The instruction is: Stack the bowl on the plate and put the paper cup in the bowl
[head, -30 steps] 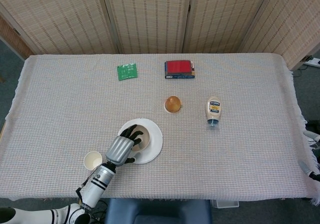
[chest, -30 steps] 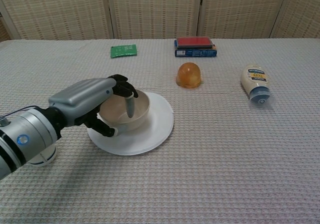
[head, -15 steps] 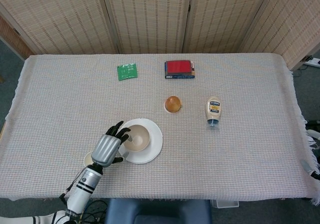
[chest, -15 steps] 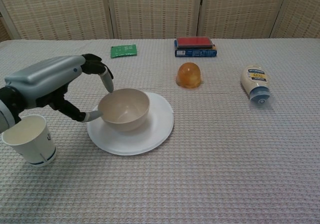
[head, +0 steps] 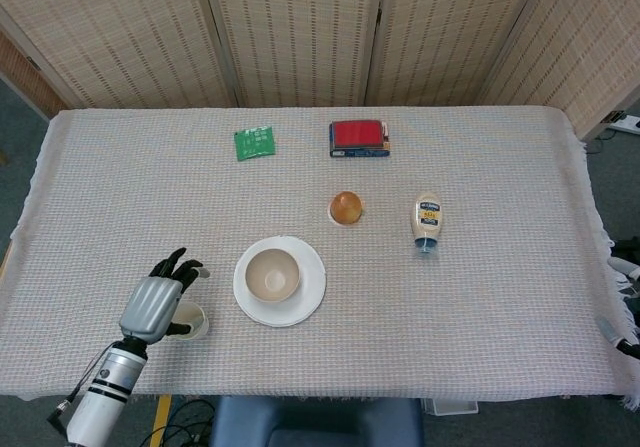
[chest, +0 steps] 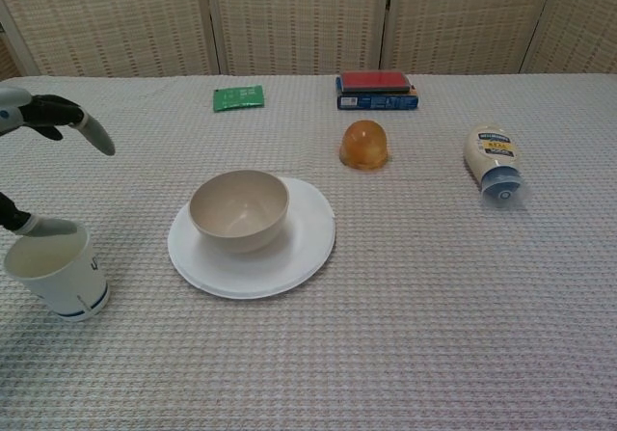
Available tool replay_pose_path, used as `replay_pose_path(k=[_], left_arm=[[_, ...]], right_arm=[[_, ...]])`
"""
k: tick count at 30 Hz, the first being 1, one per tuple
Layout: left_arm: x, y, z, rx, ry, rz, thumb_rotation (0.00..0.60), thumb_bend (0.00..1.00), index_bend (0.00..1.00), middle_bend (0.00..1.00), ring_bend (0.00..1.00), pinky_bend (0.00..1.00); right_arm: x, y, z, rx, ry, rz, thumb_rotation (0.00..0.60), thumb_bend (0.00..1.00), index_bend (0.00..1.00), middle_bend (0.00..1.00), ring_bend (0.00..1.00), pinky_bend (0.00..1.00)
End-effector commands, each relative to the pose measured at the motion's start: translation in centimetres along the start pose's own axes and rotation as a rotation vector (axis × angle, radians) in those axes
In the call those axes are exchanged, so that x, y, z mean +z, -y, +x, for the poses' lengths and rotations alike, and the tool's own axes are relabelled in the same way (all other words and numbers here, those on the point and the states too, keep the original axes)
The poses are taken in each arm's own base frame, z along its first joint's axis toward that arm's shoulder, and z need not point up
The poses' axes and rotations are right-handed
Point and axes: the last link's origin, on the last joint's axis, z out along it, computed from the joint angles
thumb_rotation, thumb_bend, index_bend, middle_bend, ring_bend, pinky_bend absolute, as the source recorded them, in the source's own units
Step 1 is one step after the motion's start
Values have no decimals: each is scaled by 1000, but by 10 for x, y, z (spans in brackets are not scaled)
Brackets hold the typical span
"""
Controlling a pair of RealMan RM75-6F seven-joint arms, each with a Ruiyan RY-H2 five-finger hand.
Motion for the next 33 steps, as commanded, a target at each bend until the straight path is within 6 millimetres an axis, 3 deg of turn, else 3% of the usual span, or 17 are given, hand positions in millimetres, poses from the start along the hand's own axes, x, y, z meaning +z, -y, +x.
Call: replay_pose_path(k=[1,9,20,33], left_arm=[[-17,10,5,-3,77,26,600,206,289,243,32,197],[-32,15,5,66,105,23,600,206,292,243,32,197],[-21,17,-2,110,119,20,582,186,254,224,15,197],[-23,19,-4,150,172,26,585,186,260,217,13,197]], right_arm=[[0,0,-1,-1,1,0,600,283,172,11,0,0],[0,4,-4,3,32,17,600,284,172,6,0,0],[0,3,-4,7,41,25,600,283,172,6,0,0],[0,3,-5,-3,36,22,600,283,172,5,0,0]])
